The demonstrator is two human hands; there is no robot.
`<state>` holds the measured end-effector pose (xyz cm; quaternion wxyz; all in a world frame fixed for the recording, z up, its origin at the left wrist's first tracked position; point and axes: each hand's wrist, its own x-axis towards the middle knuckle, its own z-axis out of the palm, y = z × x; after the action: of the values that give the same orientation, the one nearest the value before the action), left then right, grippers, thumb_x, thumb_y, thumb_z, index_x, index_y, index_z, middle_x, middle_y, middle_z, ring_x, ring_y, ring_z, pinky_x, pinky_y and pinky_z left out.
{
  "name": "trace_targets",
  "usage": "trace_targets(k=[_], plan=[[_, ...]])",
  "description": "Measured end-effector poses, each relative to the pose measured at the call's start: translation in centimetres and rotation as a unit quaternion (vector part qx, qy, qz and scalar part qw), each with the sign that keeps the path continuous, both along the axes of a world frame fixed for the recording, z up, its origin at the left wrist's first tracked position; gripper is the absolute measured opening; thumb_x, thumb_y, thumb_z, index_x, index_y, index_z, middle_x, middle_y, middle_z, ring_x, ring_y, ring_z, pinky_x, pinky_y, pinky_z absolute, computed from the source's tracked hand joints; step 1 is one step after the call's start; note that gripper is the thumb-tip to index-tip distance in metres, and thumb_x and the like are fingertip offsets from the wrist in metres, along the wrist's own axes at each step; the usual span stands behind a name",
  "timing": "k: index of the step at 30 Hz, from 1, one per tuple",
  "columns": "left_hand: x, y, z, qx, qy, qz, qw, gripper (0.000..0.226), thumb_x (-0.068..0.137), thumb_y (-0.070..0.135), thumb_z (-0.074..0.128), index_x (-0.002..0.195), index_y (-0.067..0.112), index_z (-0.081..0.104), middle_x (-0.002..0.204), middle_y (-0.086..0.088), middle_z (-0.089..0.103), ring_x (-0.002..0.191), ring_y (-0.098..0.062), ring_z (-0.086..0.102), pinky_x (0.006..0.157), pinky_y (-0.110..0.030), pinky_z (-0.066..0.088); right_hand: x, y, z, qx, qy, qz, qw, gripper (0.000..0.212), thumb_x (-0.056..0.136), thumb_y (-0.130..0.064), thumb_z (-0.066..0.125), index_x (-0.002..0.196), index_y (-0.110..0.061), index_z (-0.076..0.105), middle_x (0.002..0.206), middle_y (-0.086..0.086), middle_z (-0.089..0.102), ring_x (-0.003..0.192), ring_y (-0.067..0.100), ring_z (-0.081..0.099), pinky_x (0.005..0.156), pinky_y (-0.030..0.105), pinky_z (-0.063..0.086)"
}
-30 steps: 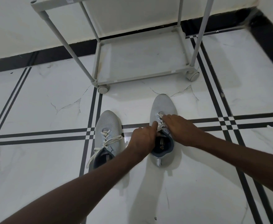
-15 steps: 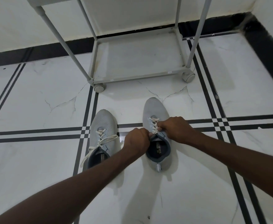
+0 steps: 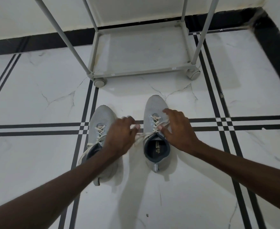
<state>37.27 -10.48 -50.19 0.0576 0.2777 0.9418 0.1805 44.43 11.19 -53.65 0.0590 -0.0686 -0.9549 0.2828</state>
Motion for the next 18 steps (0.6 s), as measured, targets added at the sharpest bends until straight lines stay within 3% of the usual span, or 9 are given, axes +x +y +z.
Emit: trace_targets(k=[3, 6, 8, 10, 12, 15, 18], plan=[[-2.7, -4.5, 0.5, -0.012, -0.026, 0.071, 0.997, 0.068, 0.085, 0.055, 0.053, 0.135, 0.009, 0.049, 0.133, -0.014, 0.057, 0.123, -0.034, 0.051, 0.103, -0.049, 0.042, 2.1, -1.6, -0.5, -0.176, -0.102, -0.118, 0.972, 0.080, 0.075, -0.047, 0.074, 0.138, -0.016, 0.037, 0.135, 0.007, 0.051, 0.123, 0.026, 0.049, 0.100, 0.043, 0.045], [-4.3, -9.5, 0.5, -0.070, -0.194, 0.126, 0.970, 0.105, 0.065, 0.069, 0.074, 0.143, 0.012, 0.035, 0.139, -0.013, 0.052, 0.127, -0.033, 0.052, 0.105, -0.052, 0.045, 3.1, -2.3, -1.3, -0.265, -0.183, -0.197, 0.926, 0.084, 0.066, -0.047, 0.082, 0.131, -0.016, 0.039, 0.130, 0.007, 0.056, 0.118, 0.028, 0.056, 0.097, 0.043, 0.049], [-4.1, -11.8, 0.7, -0.015, -0.345, 0.167, 0.923, 0.091, 0.062, 0.059, 0.084, 0.132, 0.018, 0.043, 0.122, -0.002, 0.063, 0.113, -0.021, 0.062, 0.097, -0.046, 0.053, 3.1, -2.7, -1.4, -0.268, -0.224, -0.207, 0.914, 0.080, 0.068, -0.039, 0.084, 0.130, -0.013, 0.040, 0.127, 0.010, 0.060, 0.115, 0.031, 0.059, 0.095, 0.043, 0.050], [-3.1, -13.1, 0.7, 0.020, -0.411, 0.196, 0.890, 0.070, 0.064, 0.047, 0.087, 0.121, 0.026, 0.053, 0.110, 0.004, 0.068, 0.106, -0.016, 0.065, 0.087, -0.034, 0.055, 3.0, -3.1, -1.6, -0.241, -0.247, -0.190, 0.919, 0.077, 0.070, -0.032, 0.082, 0.132, -0.011, 0.042, 0.126, 0.012, 0.062, 0.114, 0.033, 0.060, 0.095, 0.042, 0.050], [-2.3, -13.5, 0.6, 0.011, -0.410, 0.191, 0.892, 0.070, 0.064, 0.038, 0.089, 0.124, 0.033, 0.053, 0.109, 0.002, 0.068, 0.103, -0.018, 0.065, 0.084, -0.031, 0.054, 2.9, -3.4, -1.5, -0.213, -0.252, -0.184, 0.926, 0.072, 0.071, -0.026, 0.078, 0.133, -0.011, 0.043, 0.125, 0.013, 0.062, 0.114, 0.035, 0.059, 0.094, 0.041, 0.050], [-1.3, -13.3, -0.3, -0.024, -0.374, 0.183, 0.909, 0.097, 0.065, 0.030, 0.090, 0.144, 0.029, 0.036, 0.111, 0.000, 0.066, 0.097, -0.019, 0.065, 0.075, -0.027, 0.053, 2.9, -4.4, -1.5, -0.201, -0.259, -0.170, 0.929, 0.064, 0.073, -0.021, 0.074, 0.130, -0.011, 0.046, 0.123, 0.014, 0.063, 0.112, 0.035, 0.059, 0.091, 0.040, 0.050], [0.0, -11.8, -1.1, -0.059, -0.292, 0.183, 0.937, 0.089, 0.073, 0.021, 0.081, 0.148, 0.018, 0.031, 0.105, -0.005, 0.065, 0.091, -0.024, 0.061, 0.075, -0.033, 0.053, 2.8, -5.7, -1.3, -0.182, -0.269, -0.155, 0.933, 0.059, 0.074, -0.021, 0.074, 0.126, -0.008, 0.050, 0.122, 0.014, 0.063, 0.112, 0.035, 0.059, 0.090, 0.039, 0.049]])
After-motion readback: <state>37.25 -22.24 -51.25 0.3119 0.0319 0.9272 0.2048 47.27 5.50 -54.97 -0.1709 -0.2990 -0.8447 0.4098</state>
